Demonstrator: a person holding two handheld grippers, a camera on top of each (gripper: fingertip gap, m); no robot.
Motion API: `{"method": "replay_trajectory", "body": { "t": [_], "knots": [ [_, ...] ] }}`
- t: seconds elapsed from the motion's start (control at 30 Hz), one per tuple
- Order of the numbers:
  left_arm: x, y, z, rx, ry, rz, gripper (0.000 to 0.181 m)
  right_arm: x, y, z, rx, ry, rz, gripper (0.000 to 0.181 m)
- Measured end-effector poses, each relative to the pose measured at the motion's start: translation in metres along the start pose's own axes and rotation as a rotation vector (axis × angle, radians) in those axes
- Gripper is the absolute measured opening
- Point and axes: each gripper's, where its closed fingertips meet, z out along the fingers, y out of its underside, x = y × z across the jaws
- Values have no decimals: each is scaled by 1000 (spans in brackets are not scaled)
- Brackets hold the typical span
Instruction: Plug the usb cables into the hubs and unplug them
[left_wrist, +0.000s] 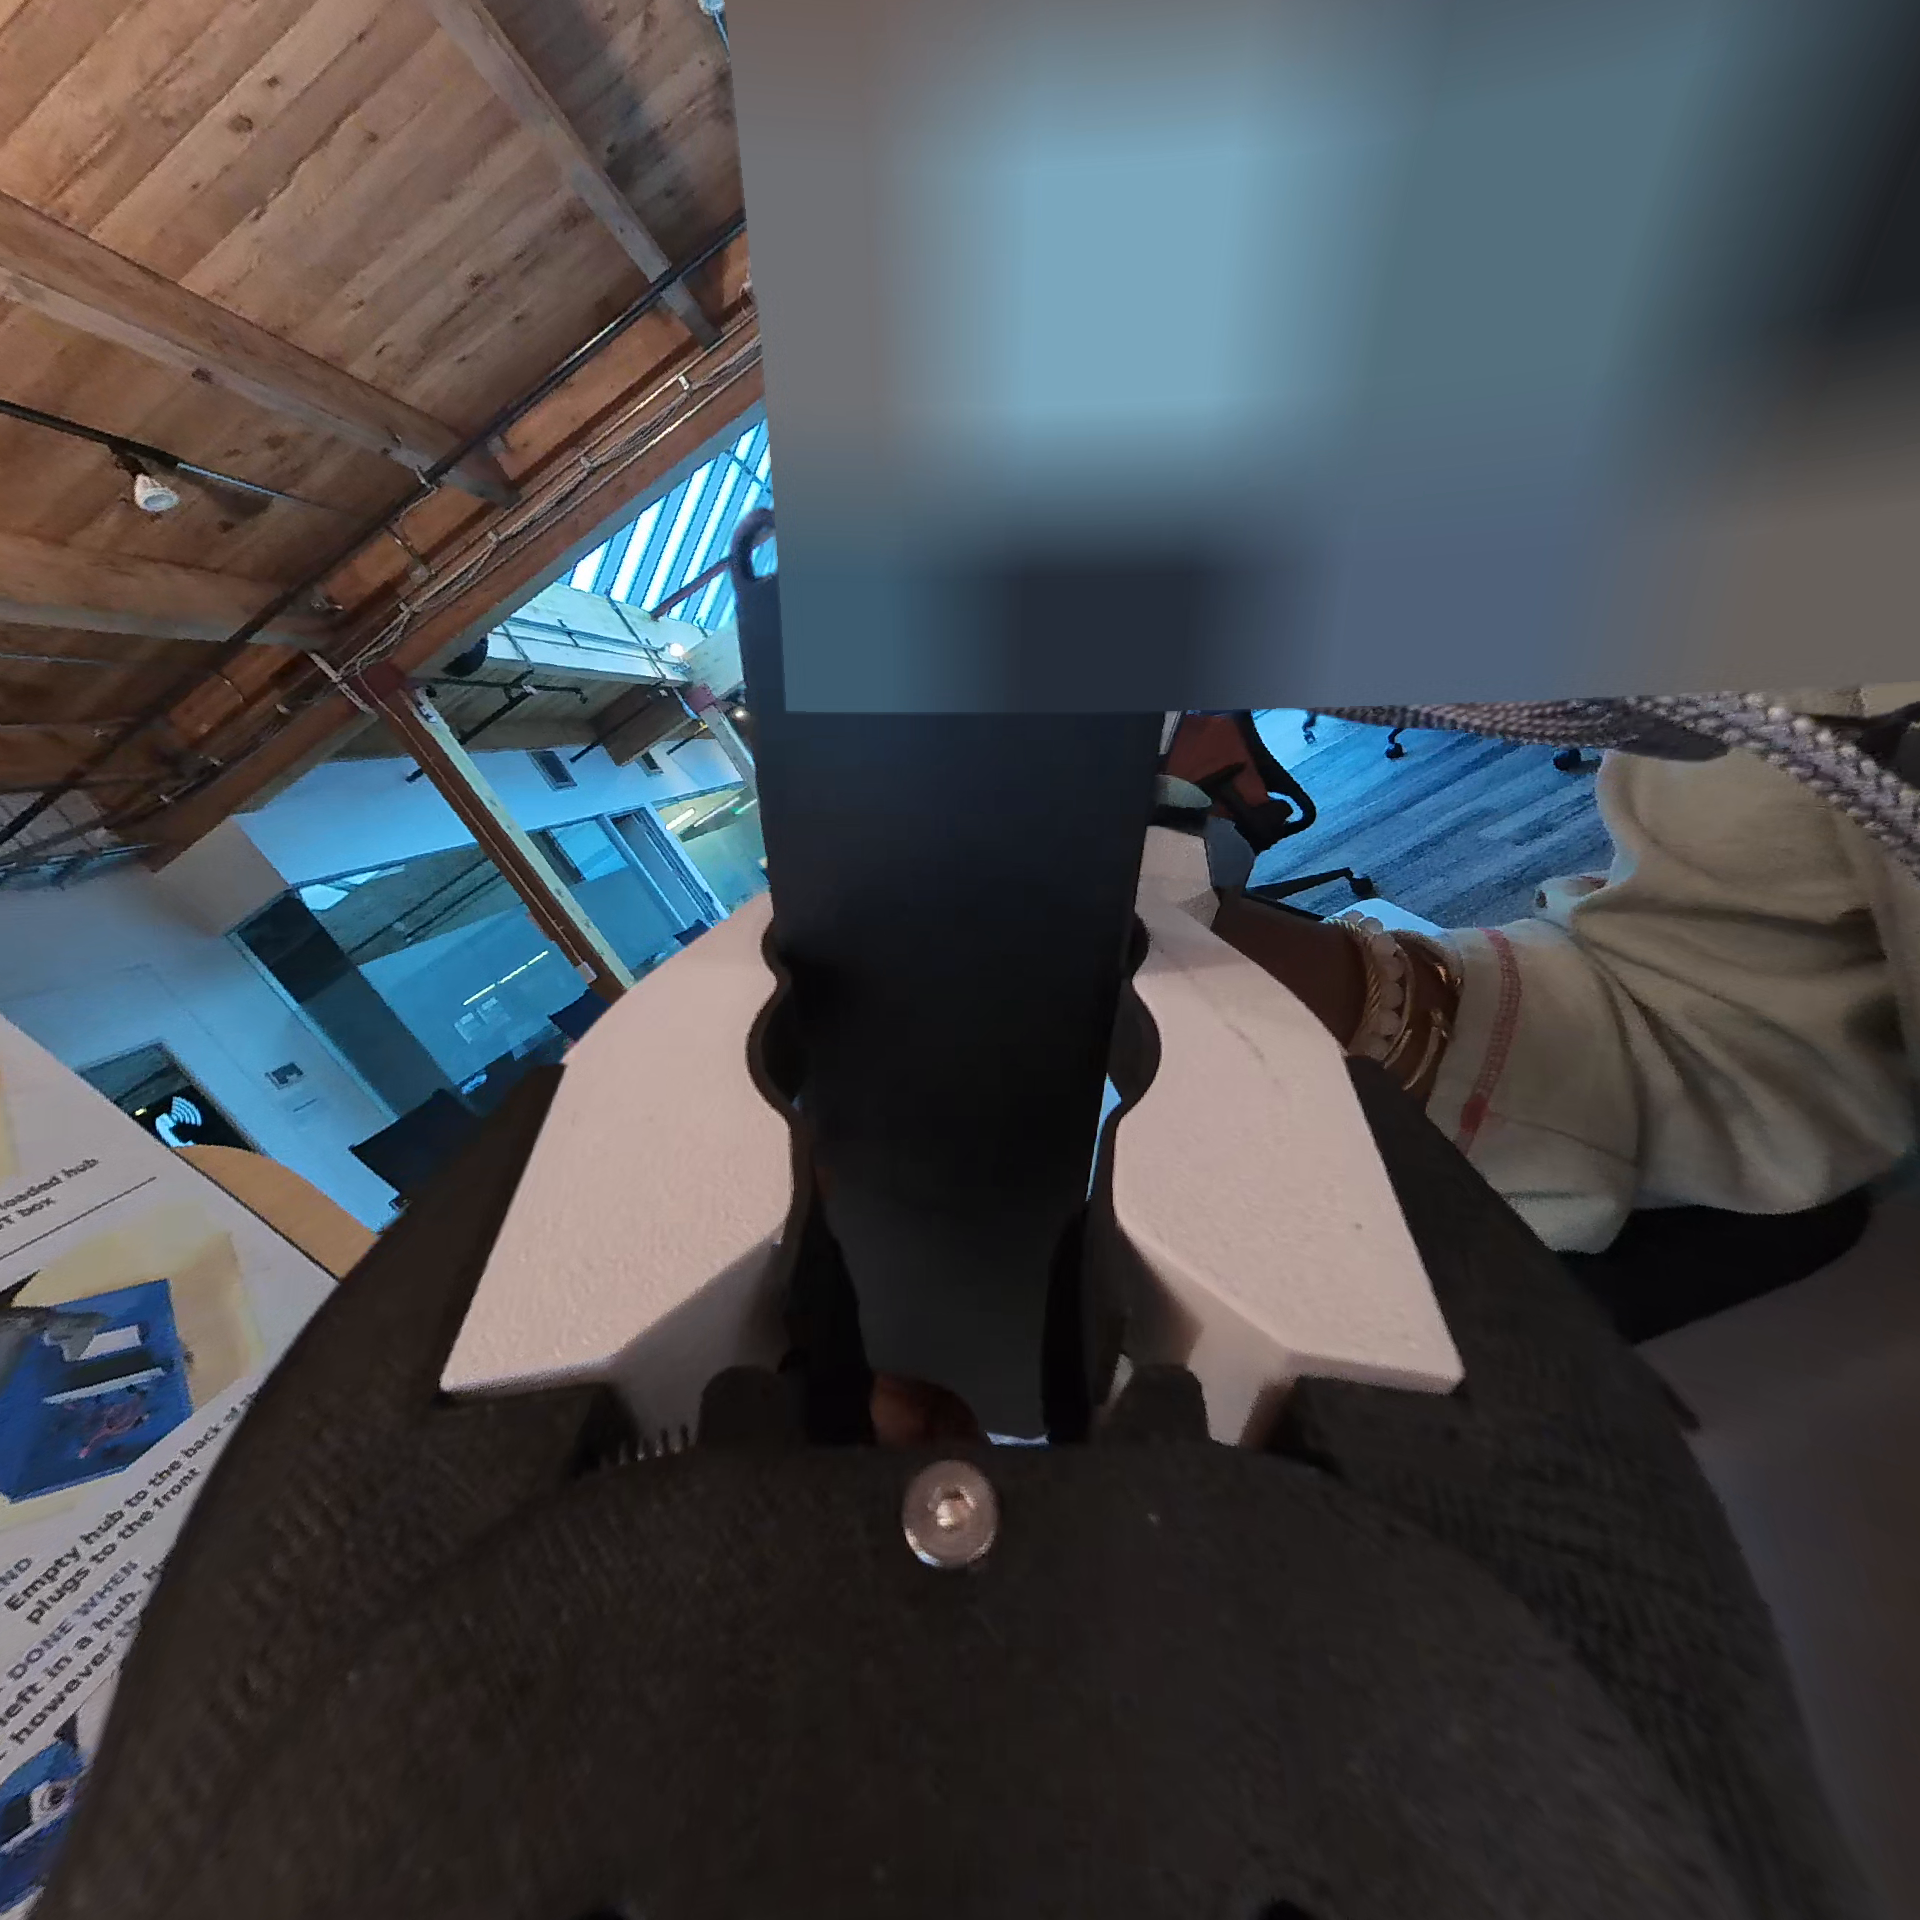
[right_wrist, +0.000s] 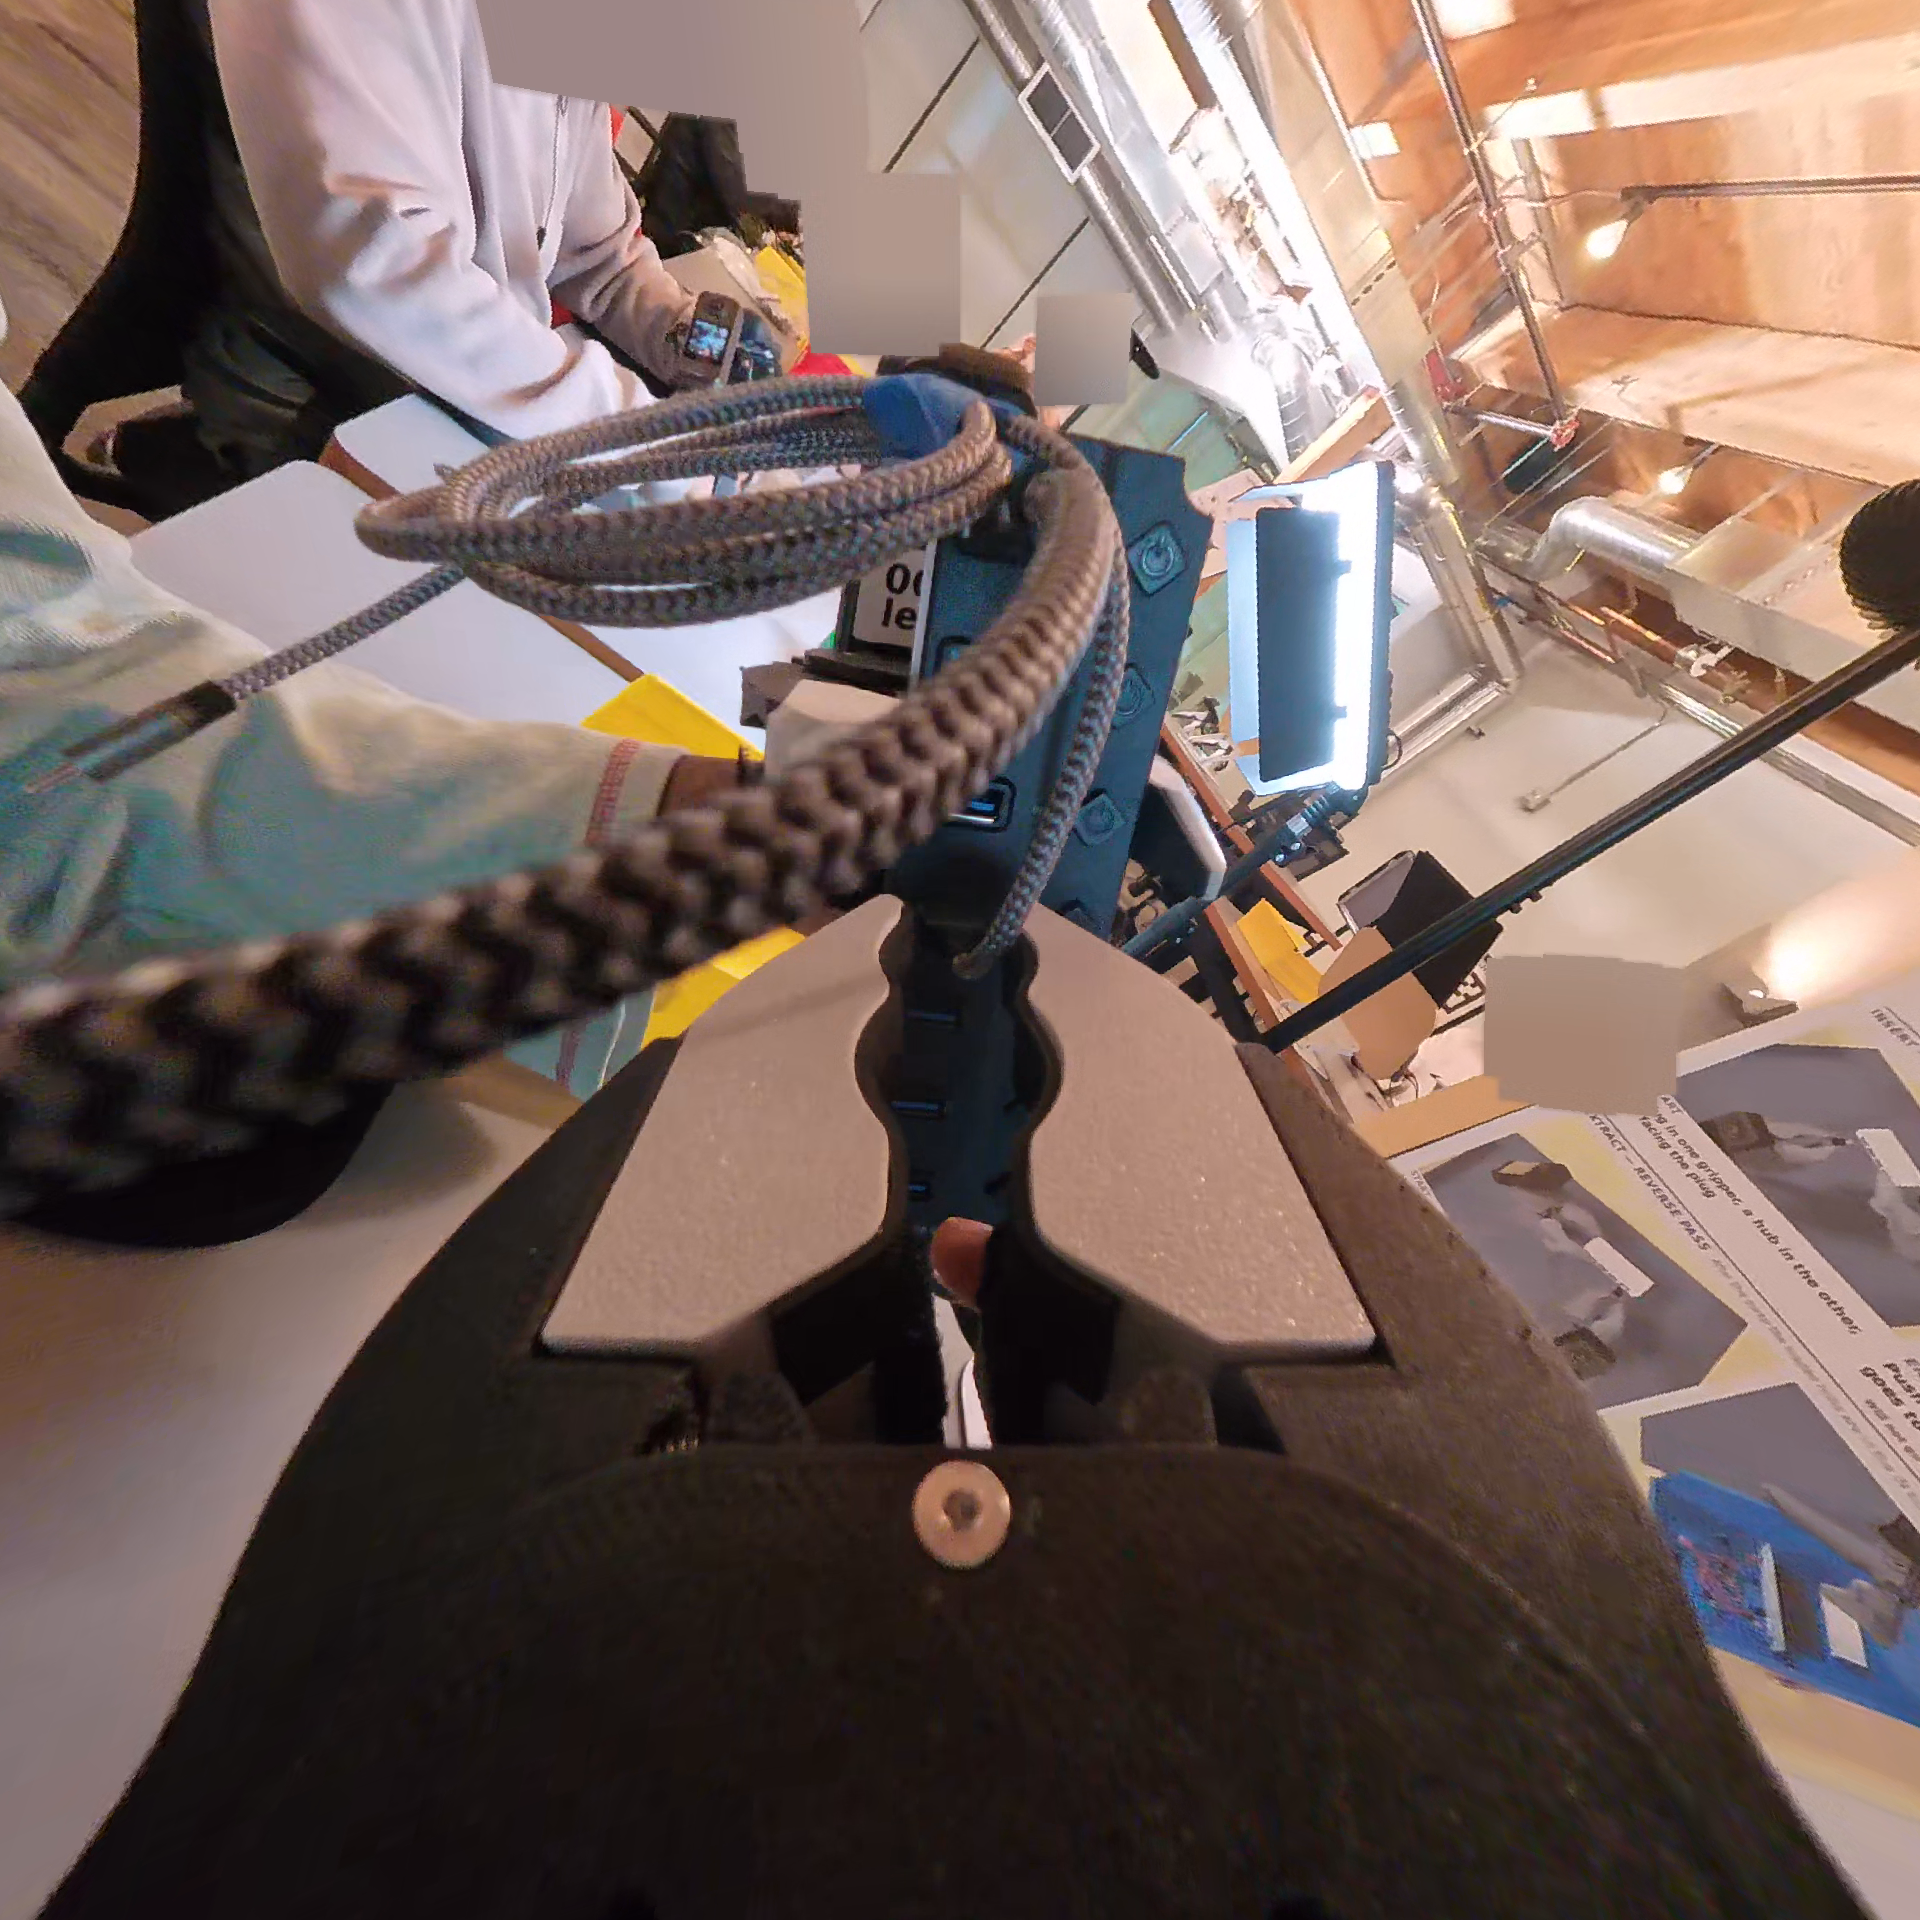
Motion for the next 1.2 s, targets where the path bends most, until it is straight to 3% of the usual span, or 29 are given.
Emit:
{"method": "replay_trajectory", "body": {
  "t": [0.43, 0.57, 0.67, 0.87, 0.97, 1.2],
  "knots": [
    [3, 1, -6, -38, 20, 47, 57, -4, -2, 8, 3, -24, -13, 15],
    [-6, -14, -40, -13, -14, 25, 57, 14, -25, -45, 198, -37, 131, 14],
    [-20, -29, -60, 41, -123, 60, 56, 31, -8, -62, 93, 78, 98, 14],
    [-33, -21, -57, -6, -214, 98, 57, 60, 16, -92, -58, 262, 127, 14],
    [-43, -19, -59, -24, -281, 105, 57, 67, 15, -118, -79, 326, 143, 14],
    [-76, -36, -85, 80, -546, 124, 58, 73, 9, -161, -76, 422, 133, 14]
  ]
}}
